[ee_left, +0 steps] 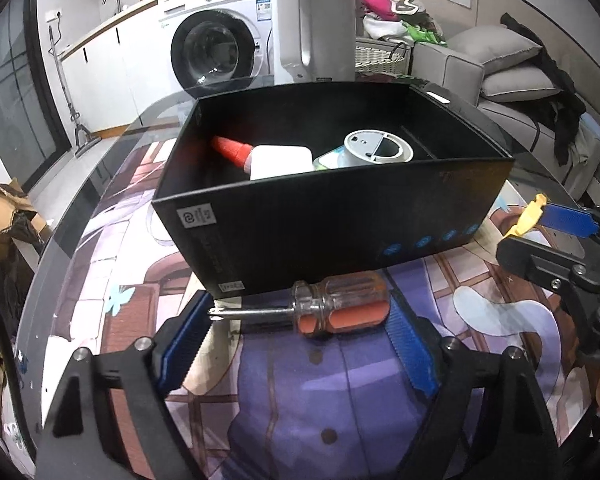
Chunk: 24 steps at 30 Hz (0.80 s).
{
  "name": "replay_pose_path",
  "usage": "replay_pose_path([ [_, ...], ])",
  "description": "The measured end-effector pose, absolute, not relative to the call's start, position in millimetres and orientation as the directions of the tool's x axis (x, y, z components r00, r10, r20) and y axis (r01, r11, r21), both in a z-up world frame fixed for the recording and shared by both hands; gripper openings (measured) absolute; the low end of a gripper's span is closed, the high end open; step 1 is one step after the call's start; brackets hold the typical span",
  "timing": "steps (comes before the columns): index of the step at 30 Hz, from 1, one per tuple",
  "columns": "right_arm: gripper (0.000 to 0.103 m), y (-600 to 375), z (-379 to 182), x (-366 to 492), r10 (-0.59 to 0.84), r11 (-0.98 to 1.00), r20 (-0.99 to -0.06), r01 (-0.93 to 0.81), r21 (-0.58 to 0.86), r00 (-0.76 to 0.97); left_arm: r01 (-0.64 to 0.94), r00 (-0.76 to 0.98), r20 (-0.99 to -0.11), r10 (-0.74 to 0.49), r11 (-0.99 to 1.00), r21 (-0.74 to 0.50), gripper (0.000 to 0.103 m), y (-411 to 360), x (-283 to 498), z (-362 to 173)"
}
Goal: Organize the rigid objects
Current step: 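Lower the left tool onto the orange-handled screwdriver and close it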
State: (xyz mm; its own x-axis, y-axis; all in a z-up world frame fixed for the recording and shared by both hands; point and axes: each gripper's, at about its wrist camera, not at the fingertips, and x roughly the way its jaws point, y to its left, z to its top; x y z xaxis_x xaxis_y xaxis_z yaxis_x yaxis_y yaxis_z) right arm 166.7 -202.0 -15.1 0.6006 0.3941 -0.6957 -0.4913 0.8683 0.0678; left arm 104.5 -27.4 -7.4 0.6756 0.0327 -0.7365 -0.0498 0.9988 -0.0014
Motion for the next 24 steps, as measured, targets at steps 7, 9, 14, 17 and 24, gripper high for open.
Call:
replay_pose_path([
  [7, 0.080, -203, -15, 166, 0.397, 0.867, -0.692, -0.494, 0.066, 0.603, -0.039, 0.700, -0.714, 0.014, 0.999, -0.018, 0.085, -21, 96, -2],
  [9, 0.080, -203, -15, 166, 0.397, 0.867, -0.691, -0.494, 0.066, 0.604, -0.036, 0.697, -0.717, 0.019, 0.999, -0.008, 0.085, -21, 96, -3],
  [14, 0.080, -202, -15, 165, 0.400, 0.865, -0.691, -0.498, 0.066, 0.602, -0.033, 0.675, -0.738, 0.025, 0.999, 0.004, 0.085, -23, 103, -7],
  [17, 0.080, -201, -15, 165, 0.401, 0.863, -0.691, -0.501, 0.065, 0.601, -0.034, 0.666, -0.746, 0.030, 0.999, 0.009, 0.086, -25, 108, -9],
  [24, 0.080, -202, -13, 163, 0.403, 0.862, -0.687, -0.503, 0.062, 0.605, -0.023, 0.694, -0.719, 0.036, 0.999, 0.028, 0.085, -30, 103, -6],
])
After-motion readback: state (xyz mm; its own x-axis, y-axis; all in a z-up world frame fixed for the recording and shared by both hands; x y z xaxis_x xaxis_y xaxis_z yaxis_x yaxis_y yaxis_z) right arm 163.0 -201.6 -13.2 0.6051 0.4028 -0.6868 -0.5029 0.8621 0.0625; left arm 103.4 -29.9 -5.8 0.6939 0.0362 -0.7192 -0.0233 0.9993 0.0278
